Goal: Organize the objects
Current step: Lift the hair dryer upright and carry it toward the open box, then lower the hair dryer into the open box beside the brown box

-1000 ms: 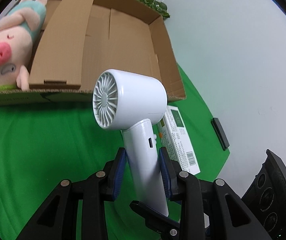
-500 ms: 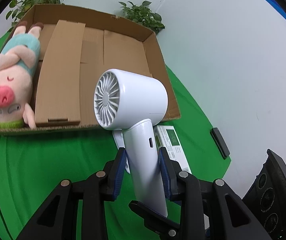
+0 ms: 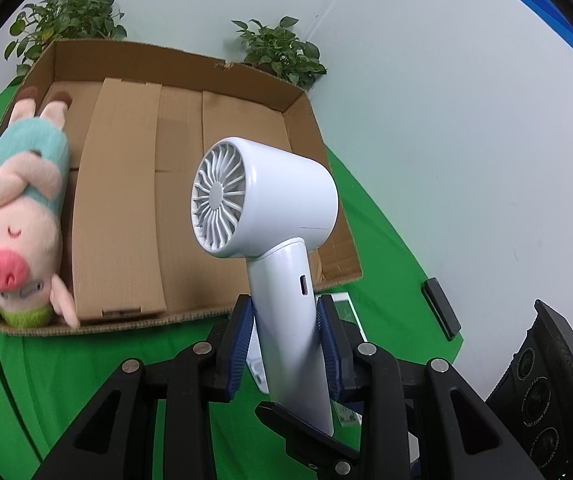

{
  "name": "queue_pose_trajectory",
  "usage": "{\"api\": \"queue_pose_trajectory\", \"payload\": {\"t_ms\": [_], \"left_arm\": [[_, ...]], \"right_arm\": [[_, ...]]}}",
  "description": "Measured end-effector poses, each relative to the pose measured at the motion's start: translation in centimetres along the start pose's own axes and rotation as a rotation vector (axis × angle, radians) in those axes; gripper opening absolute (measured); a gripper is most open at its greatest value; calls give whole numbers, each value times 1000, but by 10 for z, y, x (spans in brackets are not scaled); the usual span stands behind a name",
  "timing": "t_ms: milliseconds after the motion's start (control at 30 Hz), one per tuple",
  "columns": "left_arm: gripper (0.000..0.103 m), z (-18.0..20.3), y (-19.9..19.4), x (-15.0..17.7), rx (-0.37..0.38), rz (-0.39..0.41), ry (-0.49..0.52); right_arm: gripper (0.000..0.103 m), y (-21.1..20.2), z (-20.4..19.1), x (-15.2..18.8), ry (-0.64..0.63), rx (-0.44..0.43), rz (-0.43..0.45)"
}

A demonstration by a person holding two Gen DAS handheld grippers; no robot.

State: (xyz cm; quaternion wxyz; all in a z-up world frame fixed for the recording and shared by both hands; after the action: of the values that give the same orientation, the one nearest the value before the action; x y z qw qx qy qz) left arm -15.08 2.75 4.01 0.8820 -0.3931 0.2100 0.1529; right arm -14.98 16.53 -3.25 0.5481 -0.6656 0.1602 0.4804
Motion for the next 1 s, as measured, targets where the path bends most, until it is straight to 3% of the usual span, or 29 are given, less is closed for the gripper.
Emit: {"api": "queue_pose_trajectory", "payload": {"t_ms": [833, 1000], "left_arm": [[29, -16, 38, -97, 6, 20, -14], [29, -25, 63, -111, -43, -7, -15]], "right_arm": [[30, 52, 38, -61, 15, -6, -29], [30, 71, 49, -62, 44, -30, -47]]}}
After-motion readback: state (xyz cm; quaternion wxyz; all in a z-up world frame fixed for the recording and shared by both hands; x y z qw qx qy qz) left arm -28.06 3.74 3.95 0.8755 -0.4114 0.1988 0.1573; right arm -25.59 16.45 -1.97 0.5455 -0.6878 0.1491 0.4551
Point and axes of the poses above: each gripper's, at about its wrist camera, not at the fingertips, and y roughly the way its jaws point, z to its right, x to its underside, the point moved 1 cm from there along y, roughly the way its jaws point, and after that the axes turned 13 degrees about -y, right-handed, at the moved point
